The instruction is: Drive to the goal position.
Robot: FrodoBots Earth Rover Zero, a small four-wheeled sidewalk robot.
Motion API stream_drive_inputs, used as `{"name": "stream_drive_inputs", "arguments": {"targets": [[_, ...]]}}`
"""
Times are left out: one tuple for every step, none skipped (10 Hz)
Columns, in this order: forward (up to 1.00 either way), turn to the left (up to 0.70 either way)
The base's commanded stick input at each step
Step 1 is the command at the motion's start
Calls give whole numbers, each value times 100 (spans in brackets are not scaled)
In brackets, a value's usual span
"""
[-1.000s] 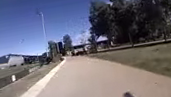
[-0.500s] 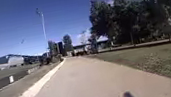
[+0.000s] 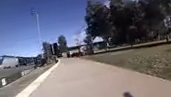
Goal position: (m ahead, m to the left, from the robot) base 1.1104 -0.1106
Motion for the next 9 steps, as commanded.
{"name": "stream_drive_inputs", "arguments": {"targets": [[100,0],[100,0],[100,0],[100,0],[100,0],[100,0],[100,0],[100,0],[100,0]]}}
